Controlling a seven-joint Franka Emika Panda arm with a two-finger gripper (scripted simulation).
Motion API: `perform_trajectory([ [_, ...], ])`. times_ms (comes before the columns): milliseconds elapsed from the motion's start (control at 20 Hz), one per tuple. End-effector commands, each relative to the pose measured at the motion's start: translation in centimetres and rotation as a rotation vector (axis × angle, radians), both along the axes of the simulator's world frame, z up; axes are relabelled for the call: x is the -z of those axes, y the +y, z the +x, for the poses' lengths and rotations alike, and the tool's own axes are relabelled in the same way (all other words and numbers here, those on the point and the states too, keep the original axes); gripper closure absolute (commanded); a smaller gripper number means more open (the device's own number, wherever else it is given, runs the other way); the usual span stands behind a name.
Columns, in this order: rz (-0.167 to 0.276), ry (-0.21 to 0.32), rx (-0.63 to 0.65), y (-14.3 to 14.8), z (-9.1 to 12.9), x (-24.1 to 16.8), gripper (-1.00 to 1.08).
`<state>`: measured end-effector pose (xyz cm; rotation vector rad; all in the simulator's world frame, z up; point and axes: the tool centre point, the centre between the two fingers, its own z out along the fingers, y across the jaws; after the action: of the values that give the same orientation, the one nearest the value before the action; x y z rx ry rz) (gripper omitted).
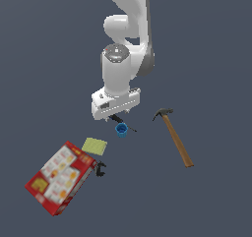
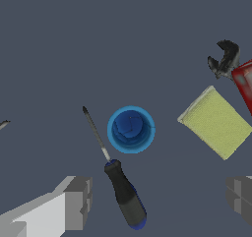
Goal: Pick up a designated object from a clutter of objects.
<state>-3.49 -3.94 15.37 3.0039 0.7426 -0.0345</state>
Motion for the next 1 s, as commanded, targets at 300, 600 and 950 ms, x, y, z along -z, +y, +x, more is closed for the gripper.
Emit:
perform_trajectory([
  [300,0.018,0.007,-0.254,0.2,-3.1,5.3,-0.92],
  [600,0.037,0.005,-0.377,0.7,-4.8,7.5,-0.92],
  [950,0.051,0.002,-0.449,1.1,-5.8,8.7,-0.92],
])
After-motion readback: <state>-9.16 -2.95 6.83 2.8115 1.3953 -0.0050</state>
